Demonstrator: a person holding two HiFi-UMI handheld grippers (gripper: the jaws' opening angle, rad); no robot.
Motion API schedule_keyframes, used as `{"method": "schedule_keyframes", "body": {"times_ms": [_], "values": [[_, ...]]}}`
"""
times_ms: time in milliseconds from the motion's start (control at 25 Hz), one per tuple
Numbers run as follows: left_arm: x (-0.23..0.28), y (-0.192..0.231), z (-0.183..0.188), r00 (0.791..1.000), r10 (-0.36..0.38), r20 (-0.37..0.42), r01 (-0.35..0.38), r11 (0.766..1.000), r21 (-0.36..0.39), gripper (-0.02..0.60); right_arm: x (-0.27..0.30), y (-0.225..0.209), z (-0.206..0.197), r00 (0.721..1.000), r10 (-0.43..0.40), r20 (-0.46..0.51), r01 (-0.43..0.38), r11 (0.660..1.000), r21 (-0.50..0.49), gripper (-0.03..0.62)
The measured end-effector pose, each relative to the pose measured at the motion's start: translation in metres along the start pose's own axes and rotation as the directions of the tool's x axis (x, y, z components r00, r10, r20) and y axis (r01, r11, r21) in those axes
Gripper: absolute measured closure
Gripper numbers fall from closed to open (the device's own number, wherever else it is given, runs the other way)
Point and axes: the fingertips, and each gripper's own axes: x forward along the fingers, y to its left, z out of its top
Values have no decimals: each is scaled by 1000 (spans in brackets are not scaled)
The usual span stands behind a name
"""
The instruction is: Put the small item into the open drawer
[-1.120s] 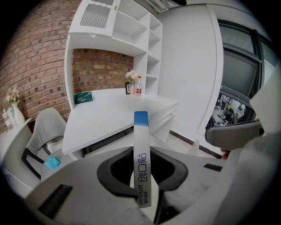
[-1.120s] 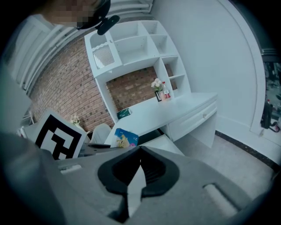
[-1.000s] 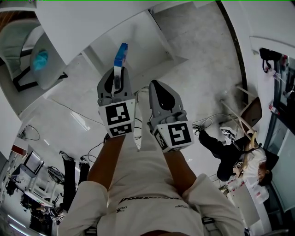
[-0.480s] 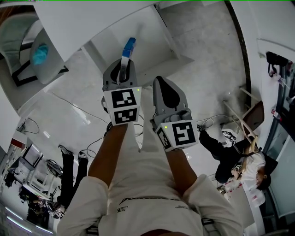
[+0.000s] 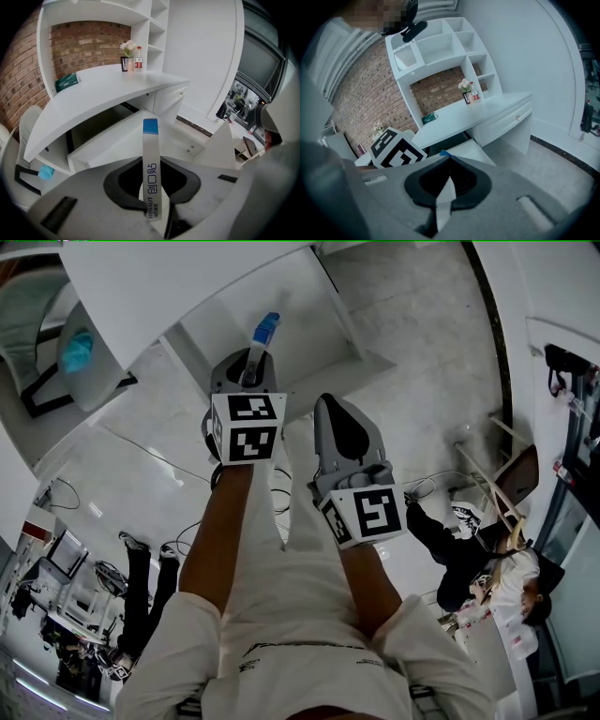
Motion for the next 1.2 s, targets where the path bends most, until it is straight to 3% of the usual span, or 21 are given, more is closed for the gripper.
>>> {"method": "schedule_keyframes", "body": {"times_ms": [280,1200], "values": [[23,0,-7,998,-21,-56,23,999,41,506,1,0,-2,1000,8,7,-8,1000,-17,597],[73,4,-30,980,-55,-192,65,997,46,500,12,-4,-10,1000,4,1,-4,1000,-26,597]]}}
